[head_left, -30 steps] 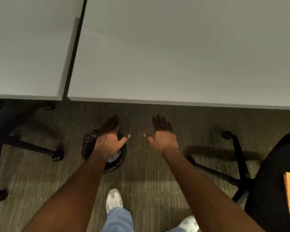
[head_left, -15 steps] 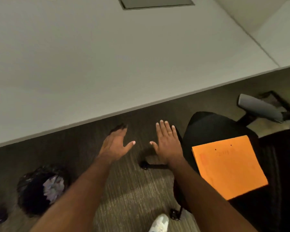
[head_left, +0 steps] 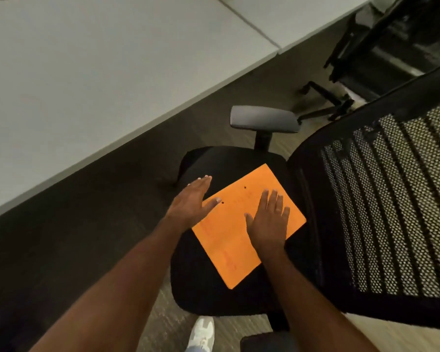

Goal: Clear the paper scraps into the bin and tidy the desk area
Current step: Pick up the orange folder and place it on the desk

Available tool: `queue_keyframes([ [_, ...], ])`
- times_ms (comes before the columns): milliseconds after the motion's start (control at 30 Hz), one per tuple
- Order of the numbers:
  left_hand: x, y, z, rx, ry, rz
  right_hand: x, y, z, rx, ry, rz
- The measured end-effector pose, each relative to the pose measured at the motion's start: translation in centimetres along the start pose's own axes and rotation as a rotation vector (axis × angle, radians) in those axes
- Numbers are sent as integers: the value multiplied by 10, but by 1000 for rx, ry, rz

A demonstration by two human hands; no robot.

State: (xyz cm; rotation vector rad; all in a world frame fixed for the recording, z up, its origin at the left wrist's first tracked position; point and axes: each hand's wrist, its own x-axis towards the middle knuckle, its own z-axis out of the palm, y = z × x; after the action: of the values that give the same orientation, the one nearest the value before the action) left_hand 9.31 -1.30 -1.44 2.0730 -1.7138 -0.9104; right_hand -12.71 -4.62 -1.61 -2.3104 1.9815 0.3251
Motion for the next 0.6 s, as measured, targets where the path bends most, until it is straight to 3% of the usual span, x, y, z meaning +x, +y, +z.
queue_keyframes([
  [167,37,44,32,39,-13,-86,-3,44,15,332,-52,371],
  [333,54,54,48,106,-67,-288,2,64,36,927,-239,901],
  [433,61,50,51,81,-28,-319,0,67,51,1111,-299,990],
  [600,63,39,56,-93,-25,-375,3,72,68,1151,-273,1071],
])
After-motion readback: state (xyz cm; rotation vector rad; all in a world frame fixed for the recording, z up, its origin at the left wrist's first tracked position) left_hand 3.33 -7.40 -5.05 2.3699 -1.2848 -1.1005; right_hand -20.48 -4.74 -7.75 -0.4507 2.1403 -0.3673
